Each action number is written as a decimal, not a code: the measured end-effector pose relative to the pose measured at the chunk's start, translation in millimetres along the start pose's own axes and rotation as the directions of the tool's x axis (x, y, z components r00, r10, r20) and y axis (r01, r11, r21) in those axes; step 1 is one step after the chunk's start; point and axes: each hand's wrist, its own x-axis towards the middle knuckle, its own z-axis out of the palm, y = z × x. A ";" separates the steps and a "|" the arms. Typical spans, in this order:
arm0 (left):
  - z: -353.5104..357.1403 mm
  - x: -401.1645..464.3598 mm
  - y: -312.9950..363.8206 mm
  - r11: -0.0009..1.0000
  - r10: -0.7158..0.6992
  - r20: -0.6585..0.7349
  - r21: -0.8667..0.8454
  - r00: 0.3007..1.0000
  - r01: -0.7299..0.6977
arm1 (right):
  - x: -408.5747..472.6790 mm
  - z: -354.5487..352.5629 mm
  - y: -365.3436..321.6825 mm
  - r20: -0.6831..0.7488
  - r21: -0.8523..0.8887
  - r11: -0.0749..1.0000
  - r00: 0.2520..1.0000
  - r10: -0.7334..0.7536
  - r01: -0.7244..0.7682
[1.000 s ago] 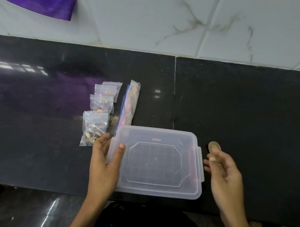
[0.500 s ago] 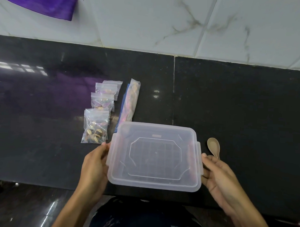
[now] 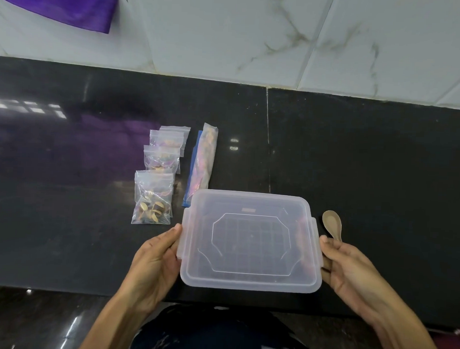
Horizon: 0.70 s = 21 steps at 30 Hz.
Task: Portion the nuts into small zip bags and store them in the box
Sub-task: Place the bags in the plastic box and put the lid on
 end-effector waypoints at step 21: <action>-23.1 16.5 5.2 0.974 -0.180 0.217 -0.097 0.959 0.205 | -6.0 3.2 -1.8 0.013 0.029 0.999 1.000 -0.017 0.017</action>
